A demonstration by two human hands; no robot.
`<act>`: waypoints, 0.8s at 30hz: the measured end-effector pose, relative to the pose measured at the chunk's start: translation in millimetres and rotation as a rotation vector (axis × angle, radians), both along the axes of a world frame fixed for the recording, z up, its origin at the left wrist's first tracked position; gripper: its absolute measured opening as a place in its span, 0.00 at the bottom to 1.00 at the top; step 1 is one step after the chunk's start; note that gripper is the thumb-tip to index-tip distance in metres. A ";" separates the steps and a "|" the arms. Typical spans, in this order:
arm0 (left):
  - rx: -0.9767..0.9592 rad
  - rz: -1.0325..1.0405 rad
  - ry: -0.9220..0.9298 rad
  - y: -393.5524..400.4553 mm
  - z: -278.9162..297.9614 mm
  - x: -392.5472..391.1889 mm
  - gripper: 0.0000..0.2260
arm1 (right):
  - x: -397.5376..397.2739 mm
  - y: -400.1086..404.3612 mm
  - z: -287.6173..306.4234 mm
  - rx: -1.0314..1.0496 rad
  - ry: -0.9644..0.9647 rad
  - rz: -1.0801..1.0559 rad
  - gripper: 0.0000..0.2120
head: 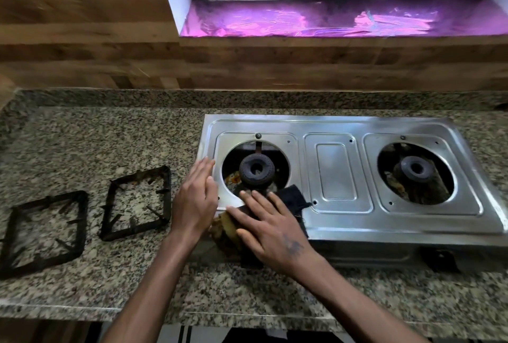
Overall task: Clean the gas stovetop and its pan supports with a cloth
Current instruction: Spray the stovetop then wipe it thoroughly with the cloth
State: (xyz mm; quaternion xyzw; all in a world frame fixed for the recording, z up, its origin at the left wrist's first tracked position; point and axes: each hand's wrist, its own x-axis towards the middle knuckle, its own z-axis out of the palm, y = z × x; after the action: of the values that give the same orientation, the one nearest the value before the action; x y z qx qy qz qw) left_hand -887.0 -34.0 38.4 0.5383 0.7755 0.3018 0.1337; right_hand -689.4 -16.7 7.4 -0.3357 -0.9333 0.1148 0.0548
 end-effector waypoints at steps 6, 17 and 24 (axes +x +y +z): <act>-0.183 -0.113 0.357 19.8 -34.2 4.6 0.28 | 94.2 49.0 -1.1 -0.053 -0.167 -0.413 0.30; -0.156 -0.091 0.295 14.9 -34.7 4.5 0.28 | 61.9 129.0 0.1 -0.062 -0.174 -0.425 0.33; -0.156 -0.077 0.315 17.5 -37.0 4.3 0.27 | 42.7 189.8 -1.3 -0.057 -0.147 -0.709 0.34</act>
State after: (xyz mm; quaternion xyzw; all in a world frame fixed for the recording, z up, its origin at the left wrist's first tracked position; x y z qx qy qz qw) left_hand -882.8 -16.5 1.5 0.5964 0.7865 0.1473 0.0633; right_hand -646.7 173.1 6.1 -0.6473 -0.7568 0.0903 0.0148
